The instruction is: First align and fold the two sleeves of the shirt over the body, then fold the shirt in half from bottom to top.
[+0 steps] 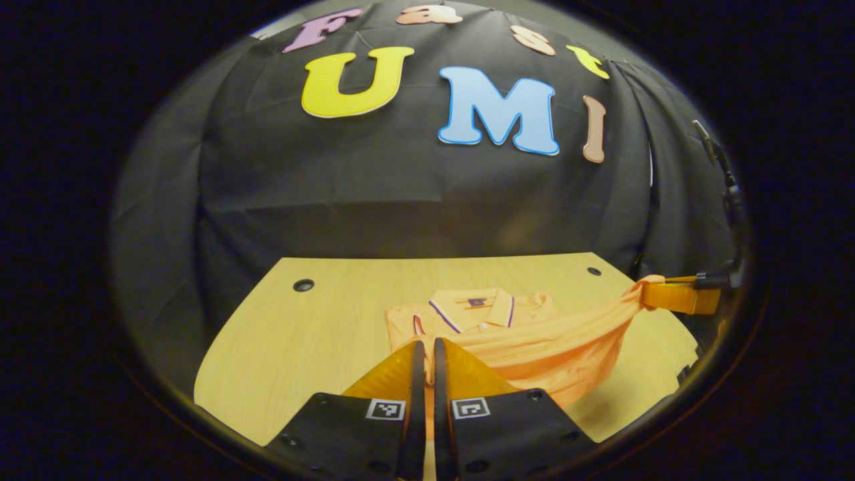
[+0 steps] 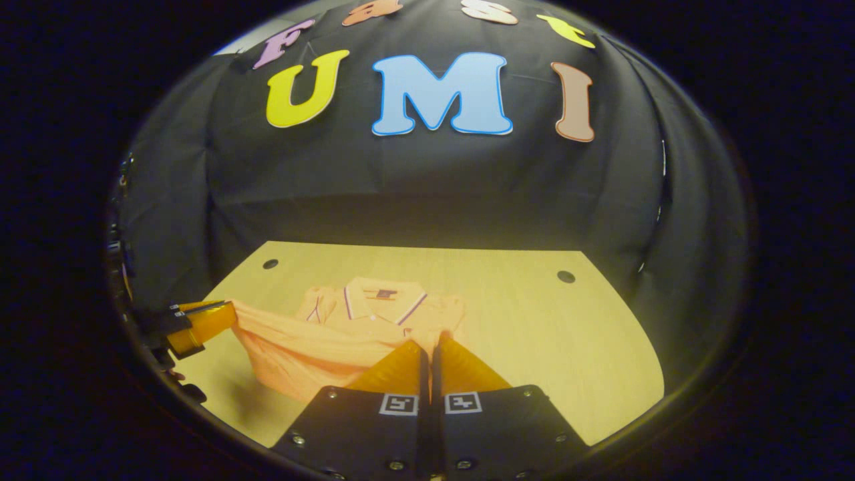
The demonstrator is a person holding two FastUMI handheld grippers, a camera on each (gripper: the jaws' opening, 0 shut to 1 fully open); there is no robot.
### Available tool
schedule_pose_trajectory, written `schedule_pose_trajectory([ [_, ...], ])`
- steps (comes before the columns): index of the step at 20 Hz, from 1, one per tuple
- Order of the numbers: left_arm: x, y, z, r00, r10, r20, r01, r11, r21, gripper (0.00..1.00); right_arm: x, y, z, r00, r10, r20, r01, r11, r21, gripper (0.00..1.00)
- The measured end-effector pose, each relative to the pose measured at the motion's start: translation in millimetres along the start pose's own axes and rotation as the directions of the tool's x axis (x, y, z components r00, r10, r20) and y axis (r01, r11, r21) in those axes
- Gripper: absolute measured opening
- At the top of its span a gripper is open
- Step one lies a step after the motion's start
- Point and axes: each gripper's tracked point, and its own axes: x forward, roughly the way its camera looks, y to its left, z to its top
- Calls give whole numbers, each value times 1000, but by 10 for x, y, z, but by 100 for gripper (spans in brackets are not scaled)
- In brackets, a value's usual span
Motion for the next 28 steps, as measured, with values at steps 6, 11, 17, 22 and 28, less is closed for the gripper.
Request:
schedule_pose_trajectory([
  [6, 780, 72, 207, 999, -36, -7, 37, 999, 36, 12, 601, -56, 233, 999, -48, -18, 49, 998, 31, 0],
  [11, 1304, 75, 365, 999, -42, 13, 41, 997, 65, 12, 1055, -131, 392, 997, -72, -30, 73, 996, 42, 0],
  [17, 1729, 156, 408, 999, -10, 31, 8, 998, 65, 11, 1544, -143, 401, 994, -81, -67, 83, 996, 28, 0],
  [22, 2034, 213, 182, 1000, 16, -5, -16, 997, 81, 12, 1827, -126, 230, 991, -84, -107, 85, 996, 2, 0],
  [28, 2228, 253, 27, 999, 42, -30, -39, 995, 97, 11, 2036, -123, 21, 985, -95, -147, 89, 995, -52, 0],
])
